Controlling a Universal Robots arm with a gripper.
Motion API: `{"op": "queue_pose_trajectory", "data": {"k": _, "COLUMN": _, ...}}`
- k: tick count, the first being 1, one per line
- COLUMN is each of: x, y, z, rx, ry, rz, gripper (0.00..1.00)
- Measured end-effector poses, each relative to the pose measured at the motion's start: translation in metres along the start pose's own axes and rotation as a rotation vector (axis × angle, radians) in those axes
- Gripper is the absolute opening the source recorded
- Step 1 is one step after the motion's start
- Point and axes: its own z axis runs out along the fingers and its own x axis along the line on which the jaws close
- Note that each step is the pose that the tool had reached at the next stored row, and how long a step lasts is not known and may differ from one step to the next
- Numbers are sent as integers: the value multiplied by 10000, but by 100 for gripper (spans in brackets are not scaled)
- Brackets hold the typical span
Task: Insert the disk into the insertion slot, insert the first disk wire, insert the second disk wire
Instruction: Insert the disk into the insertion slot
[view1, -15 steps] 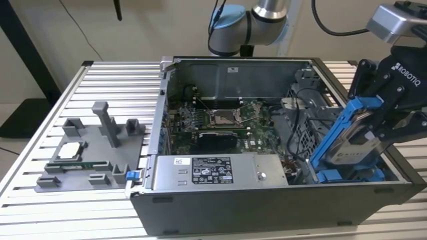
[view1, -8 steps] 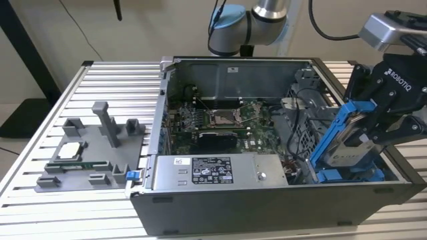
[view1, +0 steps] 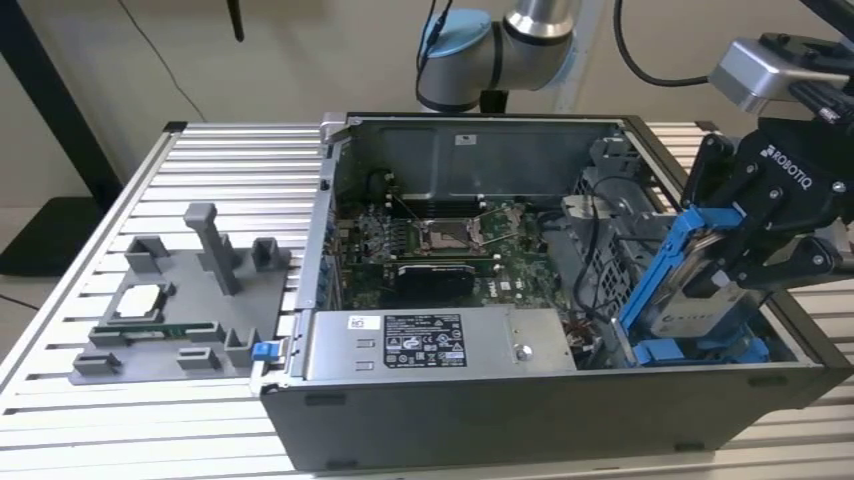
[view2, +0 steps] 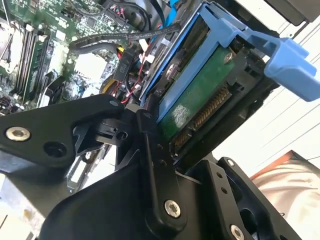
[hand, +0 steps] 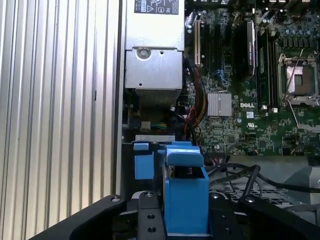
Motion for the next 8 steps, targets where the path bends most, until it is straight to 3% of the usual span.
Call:
{"op": "queue_pose_trajectory", "data": {"k": 2, "x": -1, "y": 0, "z": 2, "rx": -2, "ry": -3, "rz": 0, "gripper": 0}}
{"op": "queue_pose_trajectory", "data": {"k": 3, "x": 0, "y": 0, "z": 2, "rx": 0, "ry": -1, "rz": 0, "gripper": 100}}
{"op": "queue_pose_trajectory", "data": {"k": 8, "x": 0, "y": -1, "z": 6, "rx": 0, "ry": -1, "rz": 0, "gripper": 100}}
